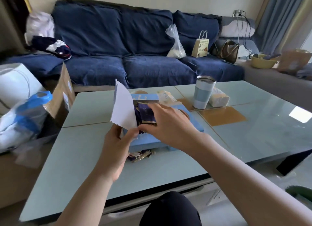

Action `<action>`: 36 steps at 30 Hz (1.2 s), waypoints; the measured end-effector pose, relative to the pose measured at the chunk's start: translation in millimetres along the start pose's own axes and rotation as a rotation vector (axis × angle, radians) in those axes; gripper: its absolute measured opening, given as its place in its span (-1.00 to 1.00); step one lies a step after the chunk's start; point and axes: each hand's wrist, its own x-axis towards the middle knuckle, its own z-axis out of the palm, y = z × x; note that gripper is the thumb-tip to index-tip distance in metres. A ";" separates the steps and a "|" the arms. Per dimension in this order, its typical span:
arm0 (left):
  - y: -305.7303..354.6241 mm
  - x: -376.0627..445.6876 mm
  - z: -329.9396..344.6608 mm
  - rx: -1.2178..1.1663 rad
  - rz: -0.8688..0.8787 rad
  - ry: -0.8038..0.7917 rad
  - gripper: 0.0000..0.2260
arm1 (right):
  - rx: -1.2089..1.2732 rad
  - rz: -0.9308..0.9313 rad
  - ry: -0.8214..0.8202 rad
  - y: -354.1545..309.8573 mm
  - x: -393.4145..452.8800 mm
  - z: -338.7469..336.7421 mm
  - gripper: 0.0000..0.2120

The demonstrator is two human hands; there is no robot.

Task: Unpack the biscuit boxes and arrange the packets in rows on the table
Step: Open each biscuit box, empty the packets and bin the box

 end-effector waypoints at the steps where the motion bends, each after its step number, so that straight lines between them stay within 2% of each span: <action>1: -0.3 -1.1 -6.3 0.012 0.010 0.008 -0.75 | -0.038 -0.013 -0.024 -6.2 2.8 2.5 -0.45; 9: -1.0 -16.8 -40.8 0.136 0.053 0.118 -0.69 | -0.015 -0.064 -0.125 -37.9 18.5 22.5 -0.42; 13: -1.3 -18.1 -51.5 0.189 0.068 0.183 -0.78 | 0.046 -0.038 -0.136 -48.9 26.2 28.9 -0.53; 19: 0.6 -16.7 -64.5 0.241 0.125 0.179 -0.61 | 0.014 -0.050 -0.039 -67.2 33.0 43.8 -0.69; 24: -1.4 -15.7 -72.9 0.176 0.118 0.219 -0.64 | -0.058 -0.085 0.083 -67.6 40.5 55.1 -0.86; 27: -6.6 -14.7 -78.5 0.160 0.071 0.272 -0.48 | -0.138 -0.122 0.152 -62.3 43.5 57.6 -0.94; 29: -9.4 -14.5 -81.1 0.158 0.045 0.297 -0.39 | -0.218 -0.156 0.185 -59.4 44.4 57.2 -0.91; 32: -8.7 -14.8 -79.3 0.158 0.042 0.309 -0.43 | -0.296 -0.190 0.196 -57.0 45.5 52.5 -0.87; 36: -6.4 -12.8 -79.9 0.174 0.047 0.352 -0.65 | -0.357 -0.207 0.216 -53.4 45.3 43.6 -0.85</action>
